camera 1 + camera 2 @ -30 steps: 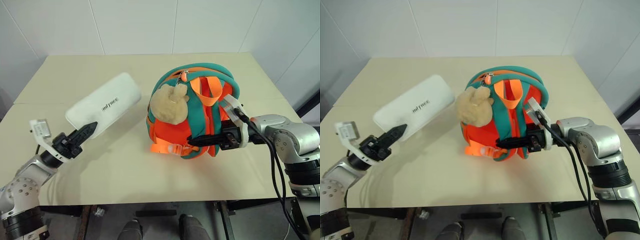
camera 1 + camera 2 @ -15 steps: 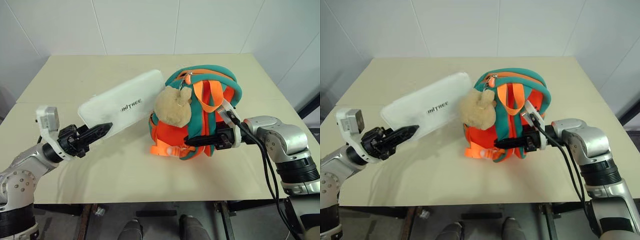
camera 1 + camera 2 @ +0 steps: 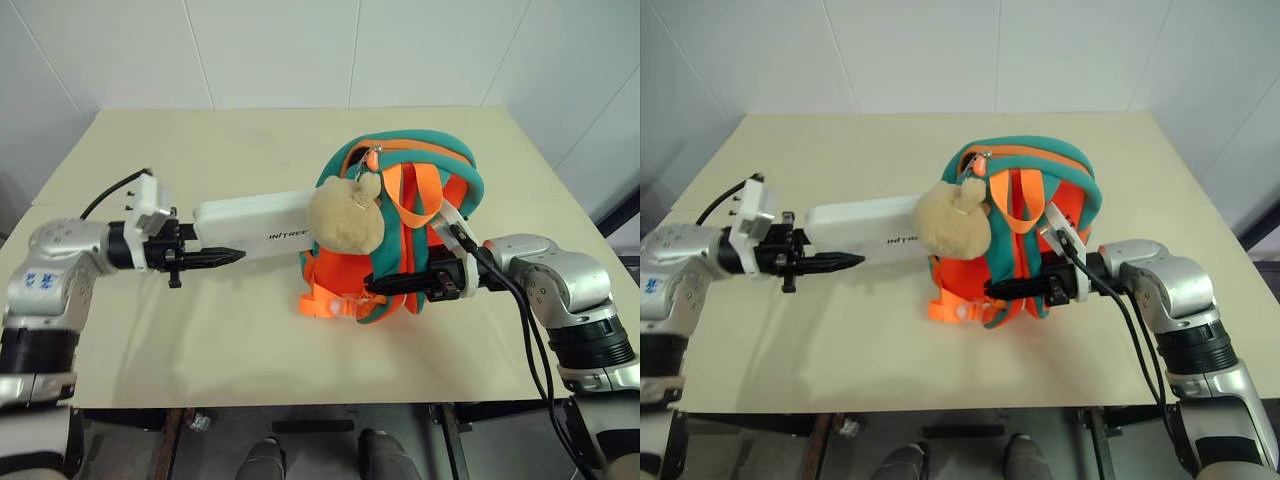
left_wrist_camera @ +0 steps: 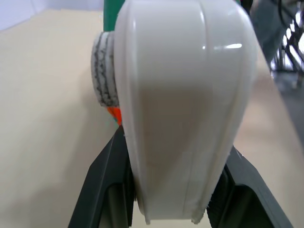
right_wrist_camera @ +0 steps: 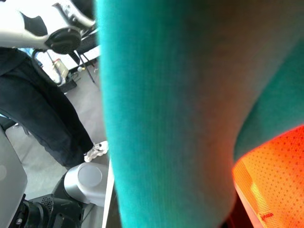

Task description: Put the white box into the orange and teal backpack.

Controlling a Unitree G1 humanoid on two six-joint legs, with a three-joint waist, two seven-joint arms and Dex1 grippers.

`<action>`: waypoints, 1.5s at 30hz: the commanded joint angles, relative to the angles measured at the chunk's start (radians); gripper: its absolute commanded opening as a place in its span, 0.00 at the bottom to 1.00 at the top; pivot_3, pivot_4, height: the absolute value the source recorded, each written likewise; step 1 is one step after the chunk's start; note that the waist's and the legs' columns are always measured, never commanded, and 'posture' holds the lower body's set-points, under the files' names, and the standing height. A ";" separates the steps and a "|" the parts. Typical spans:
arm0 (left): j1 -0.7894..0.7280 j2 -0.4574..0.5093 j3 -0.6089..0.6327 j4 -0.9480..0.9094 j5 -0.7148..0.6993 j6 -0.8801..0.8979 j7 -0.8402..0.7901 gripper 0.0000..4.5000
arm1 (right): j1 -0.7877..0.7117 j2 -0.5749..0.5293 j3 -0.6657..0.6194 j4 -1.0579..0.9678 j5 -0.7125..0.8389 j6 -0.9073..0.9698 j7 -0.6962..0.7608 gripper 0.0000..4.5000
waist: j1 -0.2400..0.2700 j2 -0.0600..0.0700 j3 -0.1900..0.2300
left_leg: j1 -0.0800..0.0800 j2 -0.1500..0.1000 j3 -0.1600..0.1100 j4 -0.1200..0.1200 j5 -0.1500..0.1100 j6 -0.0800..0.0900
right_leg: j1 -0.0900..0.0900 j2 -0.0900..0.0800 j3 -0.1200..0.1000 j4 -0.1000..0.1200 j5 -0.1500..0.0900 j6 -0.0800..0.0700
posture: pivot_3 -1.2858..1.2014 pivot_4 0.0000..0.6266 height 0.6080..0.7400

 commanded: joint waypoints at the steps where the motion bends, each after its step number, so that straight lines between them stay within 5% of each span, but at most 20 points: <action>1: -0.126 -0.046 -0.076 0.088 0.088 -0.028 -0.027 0.32 | 0.000 0.005 -0.014 -0.036 0.013 -0.001 -0.006 0.03 | 0.000 0.000 0.000 | 0.000 0.000 0.000 0.000 0.000 0.000 | 0.000 0.000 0.000 0.000 0.000 0.000 | 0.52 0.24 1.00; 9: -0.381 -0.284 -0.177 0.172 0.146 0.135 0.036 0.32 | 0.009 0.017 -0.012 -0.049 0.009 -0.008 -0.024 0.03 | 0.000 0.000 0.000 | -0.006 -0.001 -0.002 0.003 0.000 0.000 | -0.003 0.000 0.000 0.005 0.000 0.003 | 0.52 0.24 1.00; 19: -0.453 -0.517 -0.213 0.294 0.186 0.174 0.068 0.32 | 0.022 0.049 -0.013 -0.084 0.010 -0.018 -0.065 0.03 | 0.000 0.000 0.000 | -0.008 -0.002 -0.002 0.003 0.001 -0.001 | -0.005 0.000 0.000 0.006 -0.001 0.004 | 0.52 0.24 1.00; 22: -0.433 -0.514 -0.215 0.309 0.220 0.154 0.093 0.32 | 0.032 0.047 -0.026 -0.102 0.019 -0.013 -0.080 0.03 | 0.000 0.000 0.000 | -0.008 -0.002 -0.002 0.003 0.001 -0.001 | -0.005 0.000 0.000 0.006 -0.001 0.004 | 0.52 0.24 1.00; 32: -0.401 -0.413 -0.149 0.301 0.217 0.111 0.091 0.97 | 0.056 0.038 -0.029 -0.117 0.018 -0.017 -0.092 0.03 | -0.005 0.000 0.000 | -0.007 -0.002 -0.003 0.004 0.002 0.000 | -0.006 0.000 0.000 0.007 -0.001 0.004 | 0.52 0.24 1.00; 45: -0.297 -0.123 -0.033 0.121 0.136 0.012 -0.108 0.99 | 0.051 0.053 -0.004 -0.077 -0.011 -0.039 -0.091 0.03 | -0.004 0.000 0.000 | -0.006 -0.001 -0.003 0.004 0.003 0.000 | -0.006 0.000 0.000 0.013 -0.001 0.003 | 0.52 0.24 1.00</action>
